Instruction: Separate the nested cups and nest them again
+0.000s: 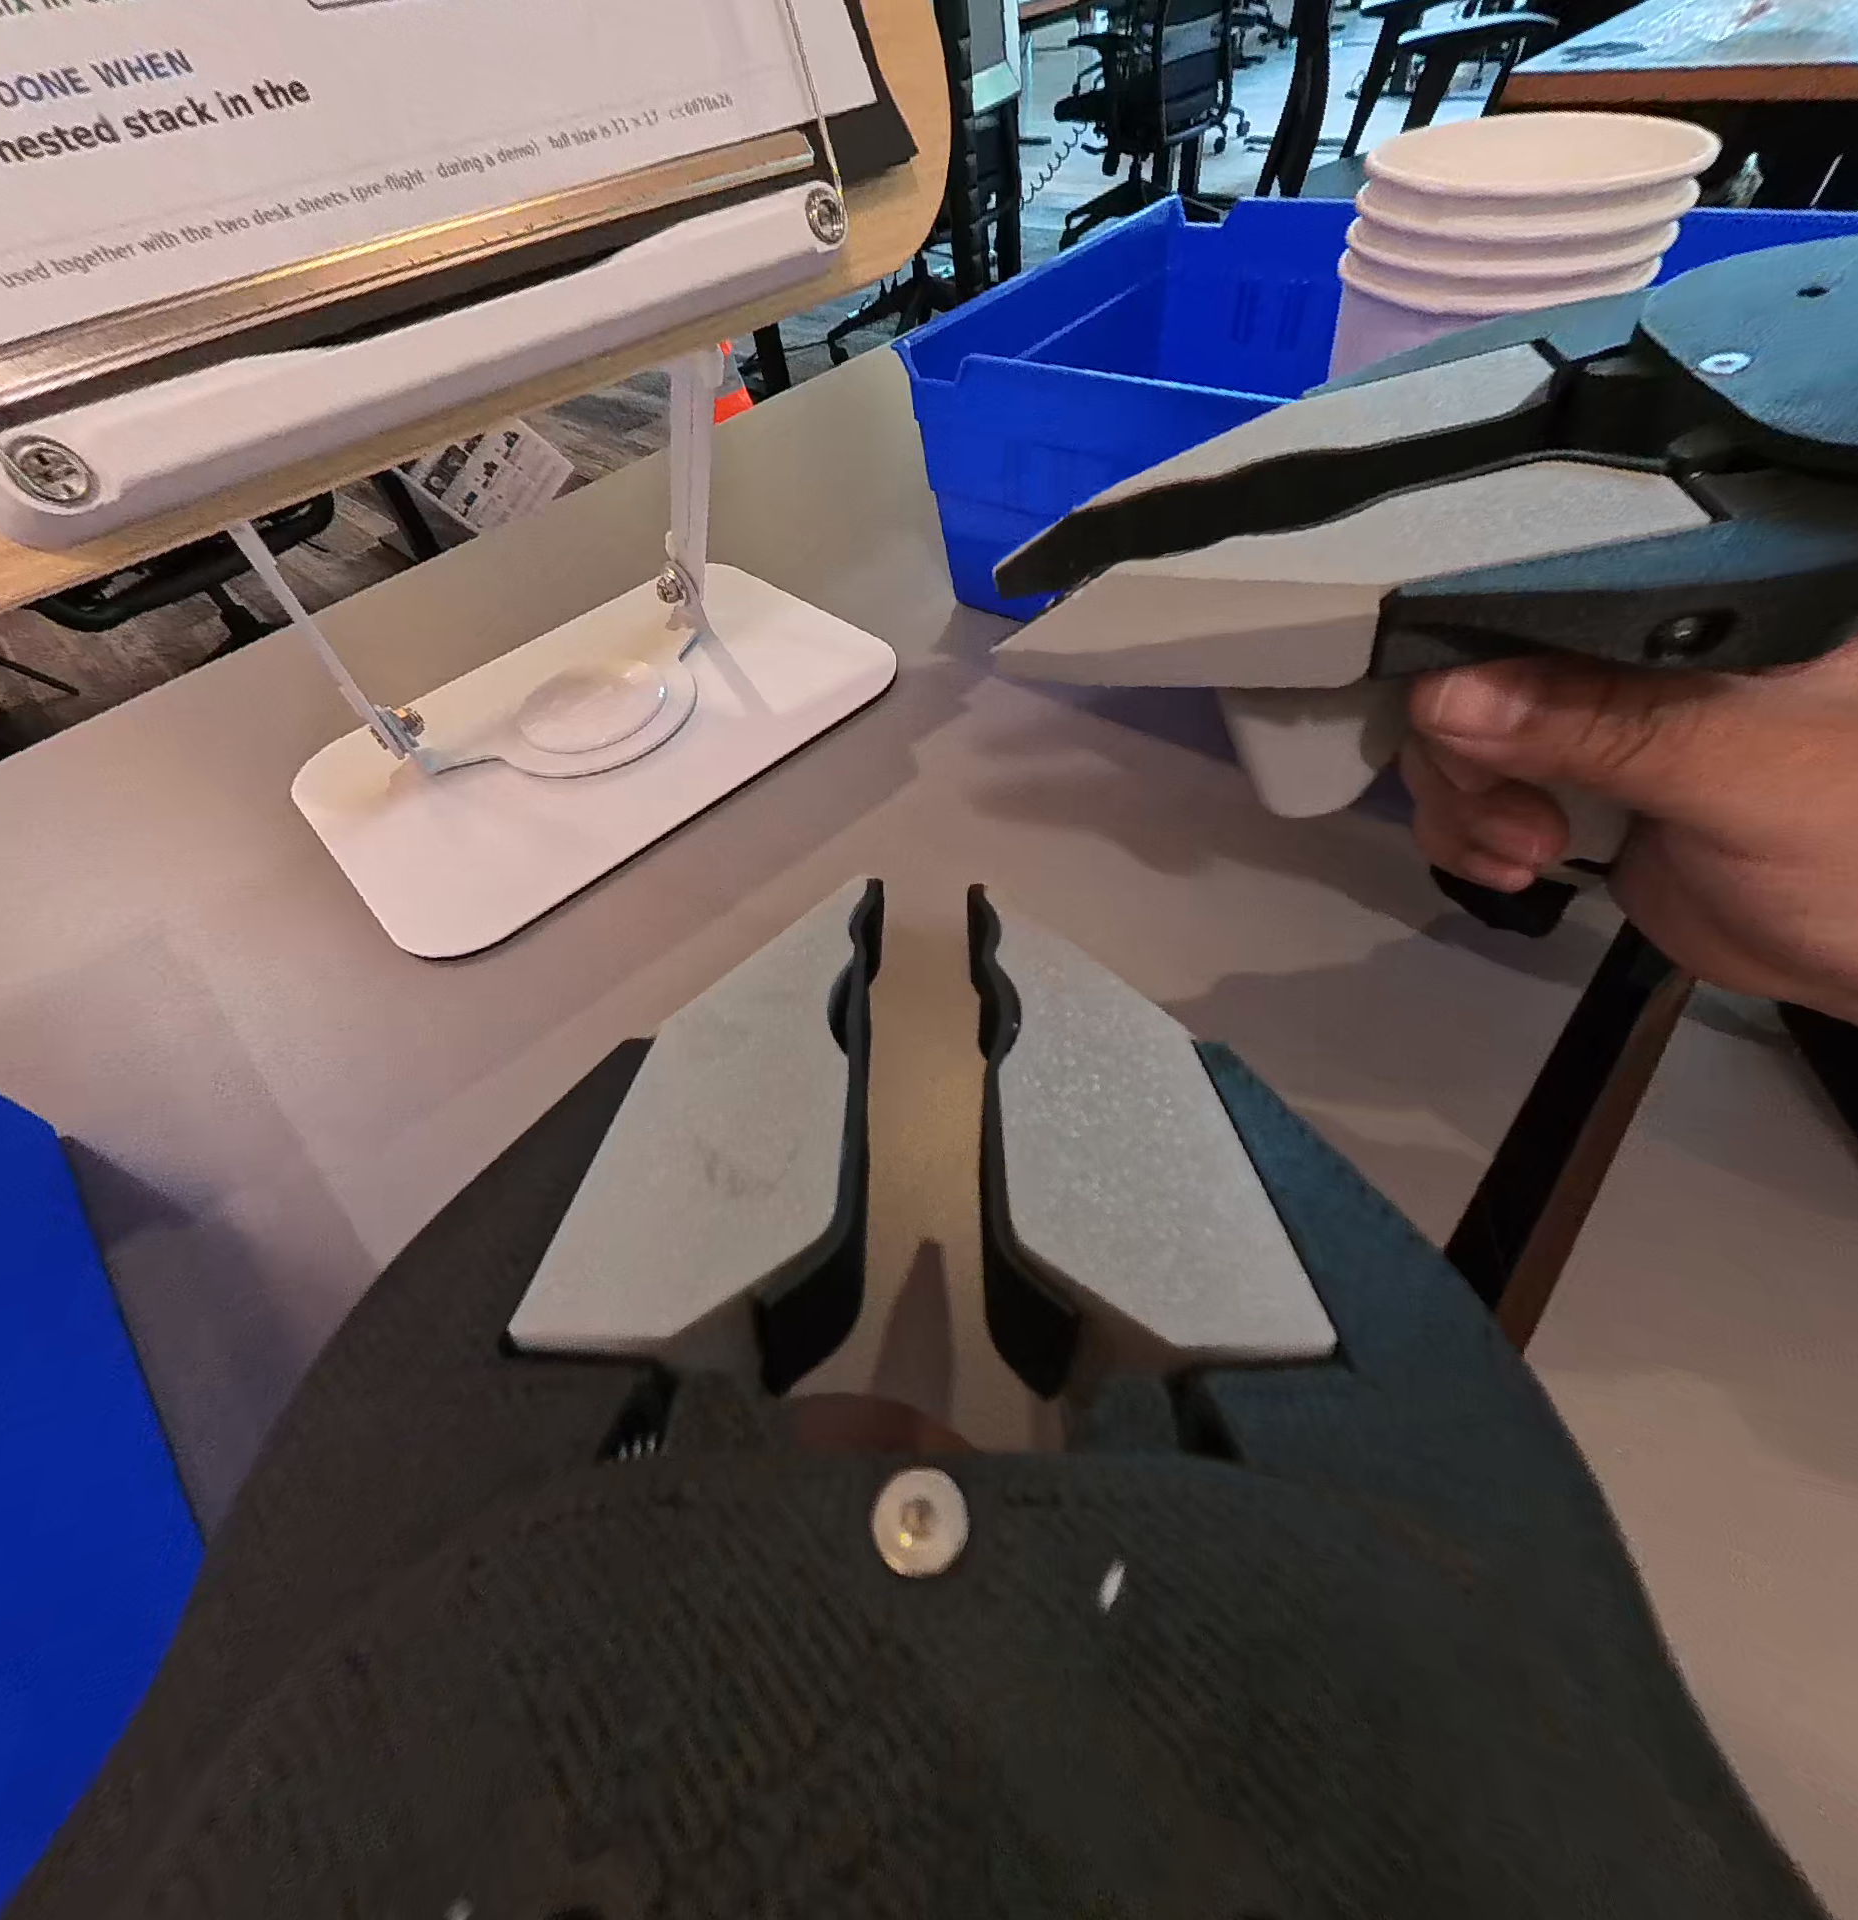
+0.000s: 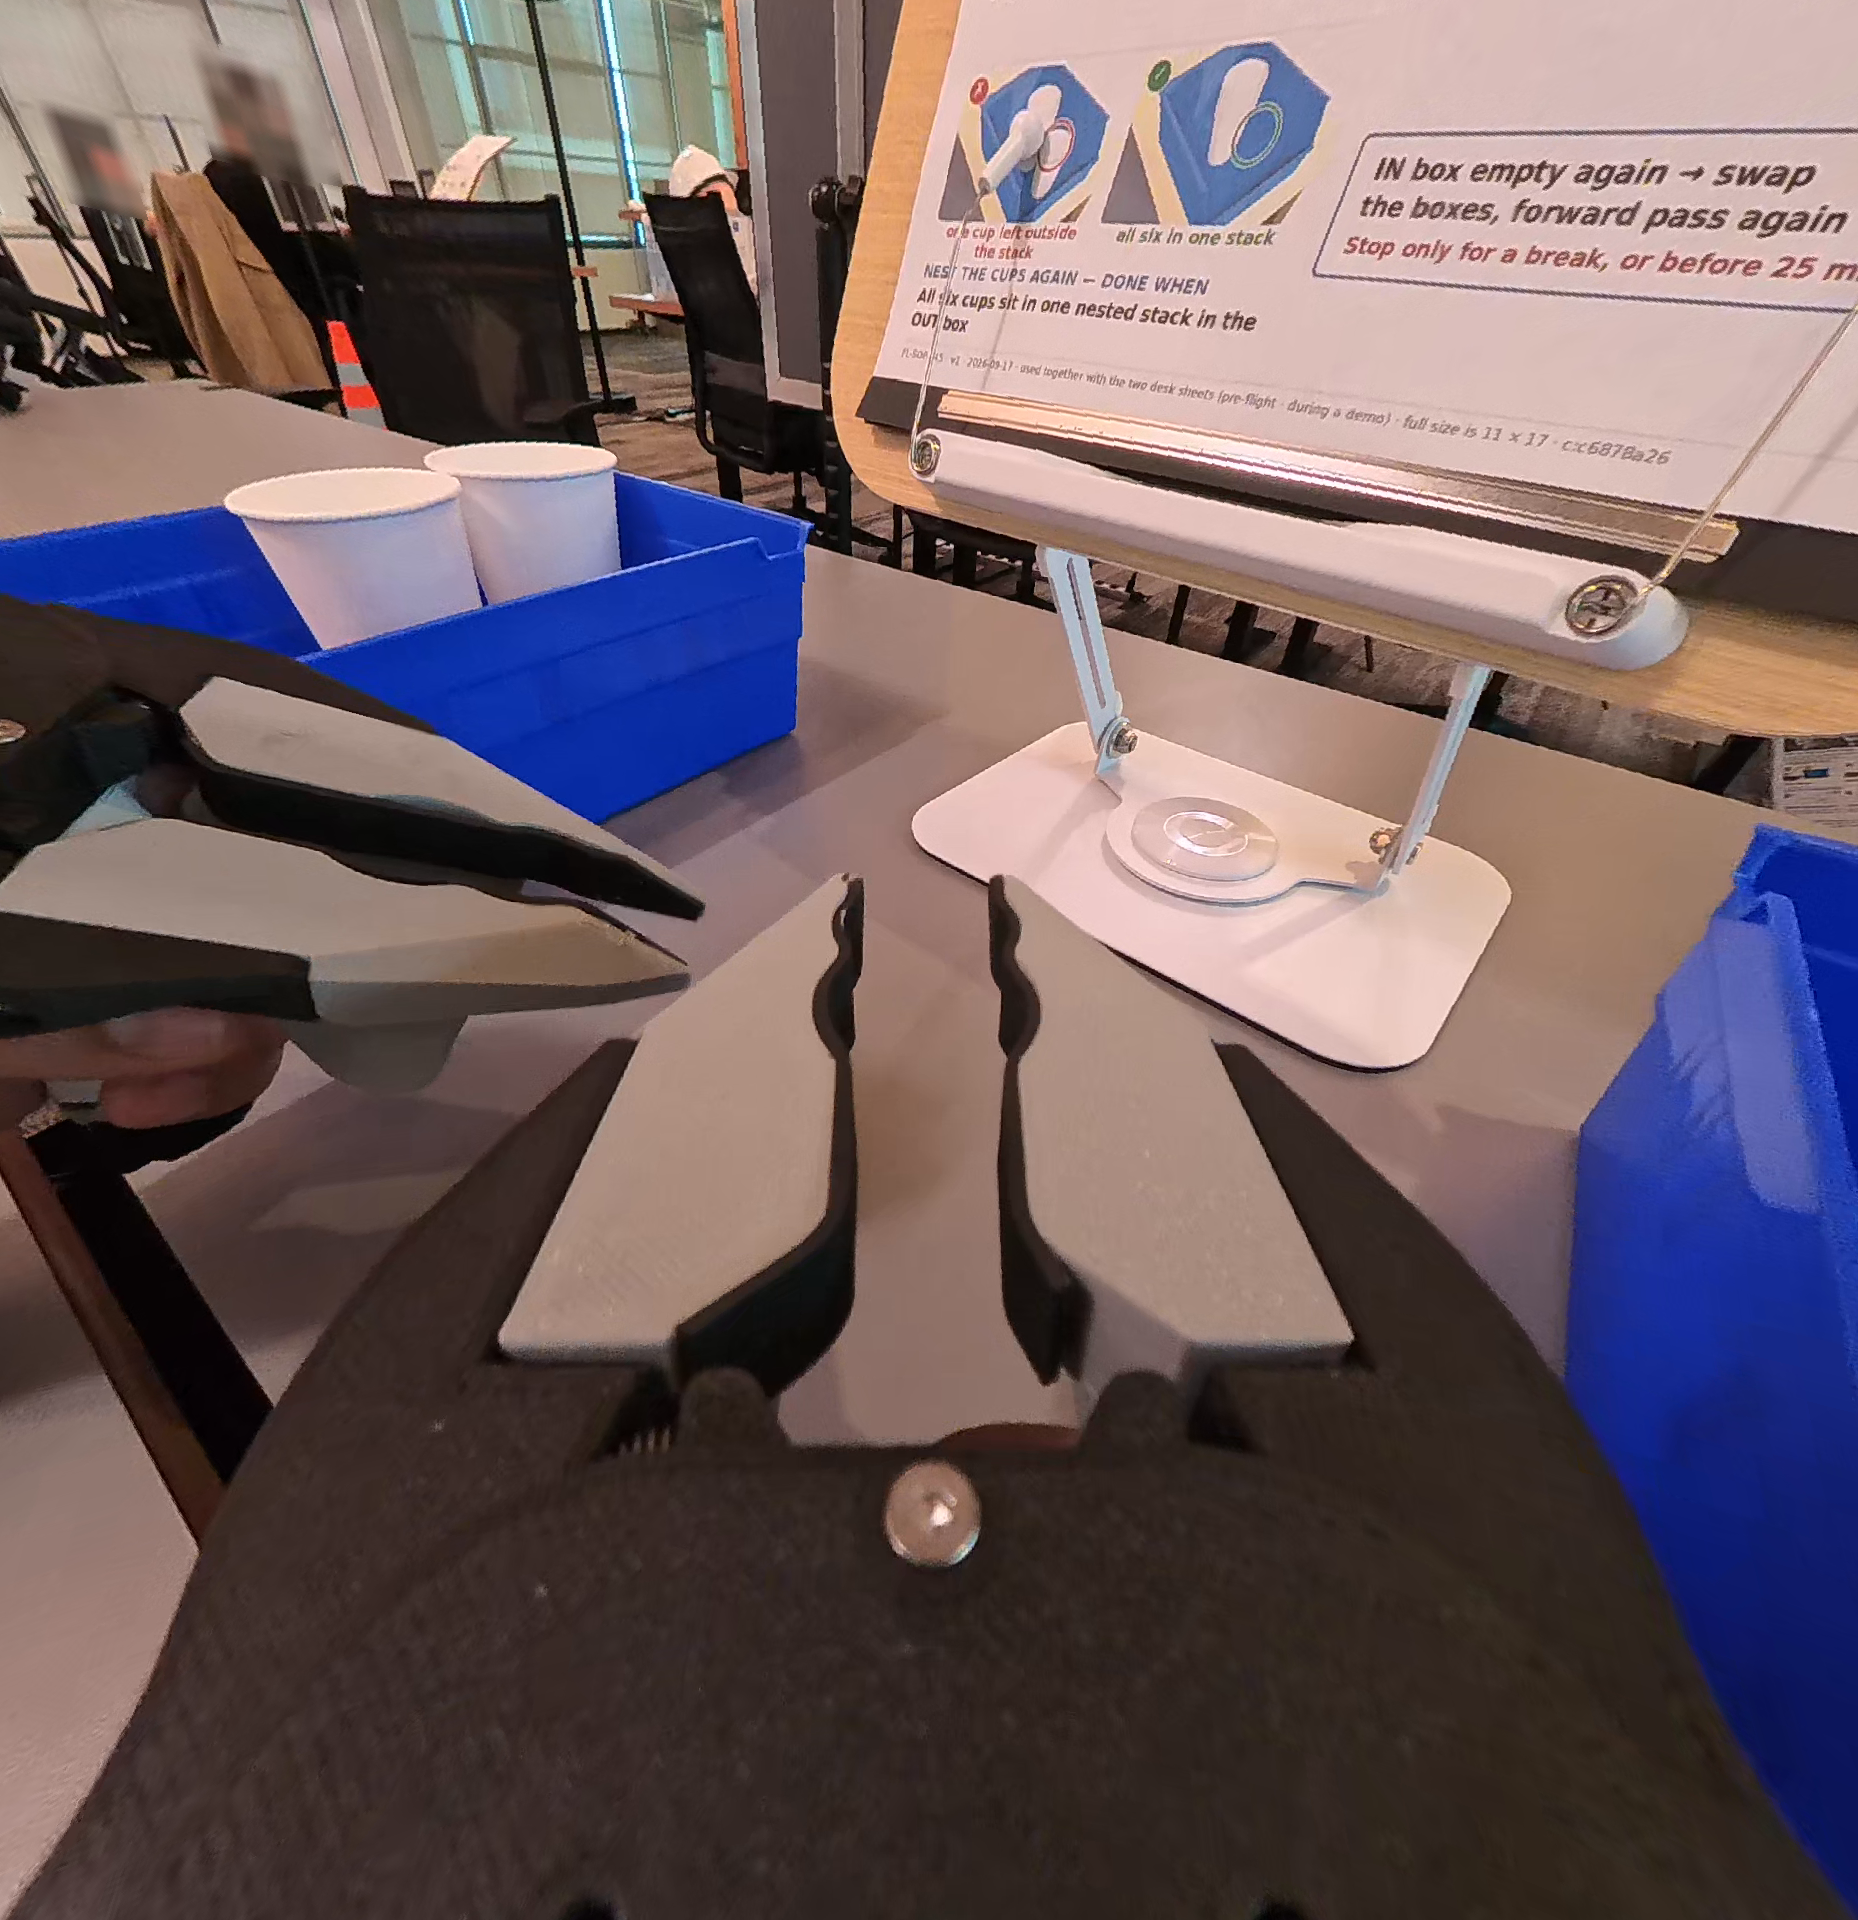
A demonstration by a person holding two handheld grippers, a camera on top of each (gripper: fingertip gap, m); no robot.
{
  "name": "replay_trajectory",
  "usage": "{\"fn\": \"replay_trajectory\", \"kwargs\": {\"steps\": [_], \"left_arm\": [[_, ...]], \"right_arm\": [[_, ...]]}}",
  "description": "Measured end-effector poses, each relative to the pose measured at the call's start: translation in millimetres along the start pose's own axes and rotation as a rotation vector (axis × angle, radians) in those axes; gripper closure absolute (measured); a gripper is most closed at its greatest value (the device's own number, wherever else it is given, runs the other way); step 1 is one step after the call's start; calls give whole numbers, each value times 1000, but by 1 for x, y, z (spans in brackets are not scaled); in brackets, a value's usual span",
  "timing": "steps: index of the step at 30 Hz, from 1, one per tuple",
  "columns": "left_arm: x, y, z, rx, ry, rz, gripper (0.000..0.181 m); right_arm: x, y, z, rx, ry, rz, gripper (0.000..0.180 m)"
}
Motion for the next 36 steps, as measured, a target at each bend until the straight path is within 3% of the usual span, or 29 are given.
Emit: {"fn": "replay_trajectory", "kwargs": {"steps": [5,11,15,22,26,30,34,36], "left_arm": [[12,-5,2,8,-19,-82,162],[52,-33,5,57,-16,-419,155],[57,-41,13,55,-69,-452,142],[56,-43,25,79,-154,-486,138],[67,-52,17,19,-157,-593,124],[71,-59,16,8,-130,-584,101],[82,-80,35,50,-188,-546,101],[88,-98,54,113,-203,-501,112]], "right_arm": [[0,0,1,3,-4,3,159],[1,-1,1,6,-3,-3,159],[1,0,2,14,-2,-3,158],[3,-2,3,12,-9,-11,158],[3,-2,2,13,-3,-12,158],[4,-2,2,12,-4,-14,158],[6,-4,1,13,-1,-23,158],[7,-5,1,14,3,-28,158]]}}
Point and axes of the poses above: each gripper's, where its closed fingertips meet, y out along the fingers, x out of its top, z = x × y across the jaws, the point moved 6 cm from there along -y, back along the fingers, and after that the axes turned 8 degrees about -z, right-handed, at the moved point
